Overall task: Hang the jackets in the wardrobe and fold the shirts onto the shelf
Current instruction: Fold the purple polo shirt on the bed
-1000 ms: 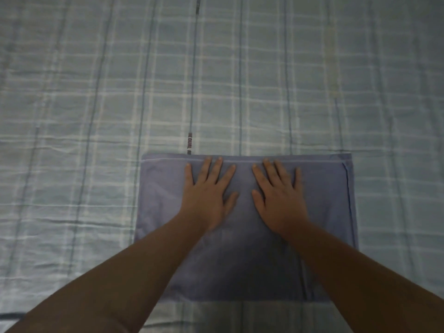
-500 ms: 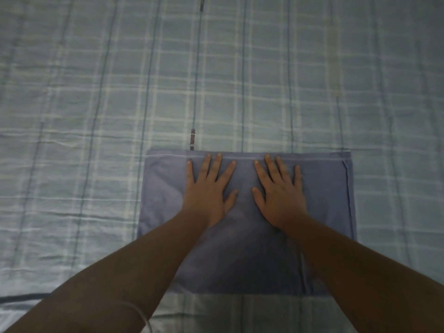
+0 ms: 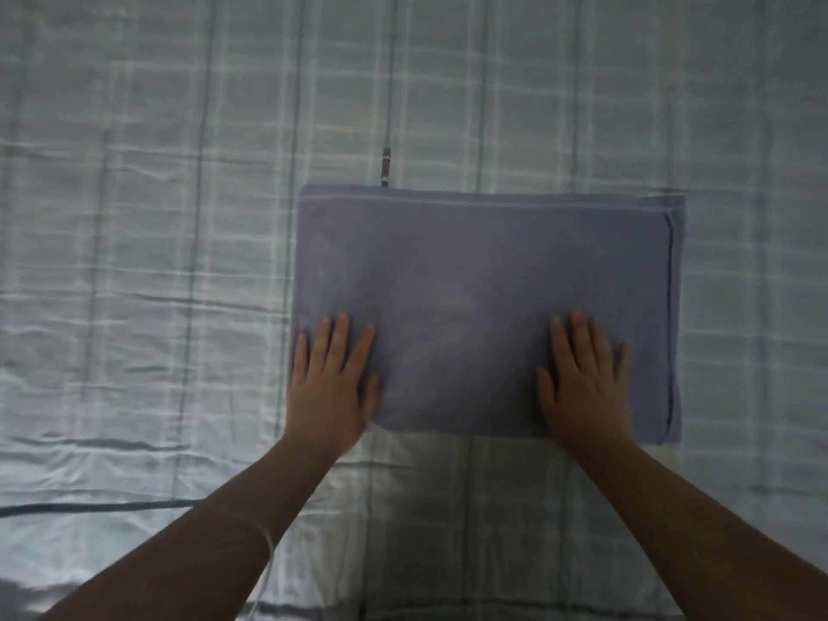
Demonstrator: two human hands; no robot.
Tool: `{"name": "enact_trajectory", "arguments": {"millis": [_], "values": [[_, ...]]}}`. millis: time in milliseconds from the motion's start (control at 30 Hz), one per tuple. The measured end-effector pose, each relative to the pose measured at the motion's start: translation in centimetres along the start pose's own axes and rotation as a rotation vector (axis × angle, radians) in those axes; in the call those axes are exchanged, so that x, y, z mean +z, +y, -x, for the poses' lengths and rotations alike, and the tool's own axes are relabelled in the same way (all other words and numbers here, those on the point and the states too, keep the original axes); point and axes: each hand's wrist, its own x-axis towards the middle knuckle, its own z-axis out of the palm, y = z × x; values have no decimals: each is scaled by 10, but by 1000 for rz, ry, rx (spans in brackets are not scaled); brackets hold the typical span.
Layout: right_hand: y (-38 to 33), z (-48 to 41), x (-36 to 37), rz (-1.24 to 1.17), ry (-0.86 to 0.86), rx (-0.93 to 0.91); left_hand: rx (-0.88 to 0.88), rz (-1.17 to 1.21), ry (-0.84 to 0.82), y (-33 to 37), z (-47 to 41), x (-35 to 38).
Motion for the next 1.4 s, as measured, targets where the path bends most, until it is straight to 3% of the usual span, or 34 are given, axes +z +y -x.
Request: {"name": "enact_trajectory", "arguments": {"millis": [133, 333, 567, 700, 767, 867, 967, 1100, 1400], "values": [[7, 6, 16, 84, -68, 21, 16, -38, -18, -7, 6, 14], [6, 4, 21, 56, -5, 20, -3, -57, -4, -6, 4, 19], [18, 10, -5, -227, 107, 9, -41, 52, 73, 18, -11, -13], [51, 24, -22, -336, 162, 126, 190, 200, 143, 67, -61, -39], [70, 32, -24, -350, 182, 237, 165, 306, 89, 110, -95, -57], [92, 40, -22, -376, 206, 419, 55, 491, -118, 187, -149, -74], [101, 42, -20, -454, 79, 571, 60, 533, -222, 263, -196, -77], [103, 38, -17, -553, -149, 605, 4, 381, -262, 333, -232, -61], [109, 34, -39, -656, -335, 666, -185, 198, -253, 374, -259, -23]]}}
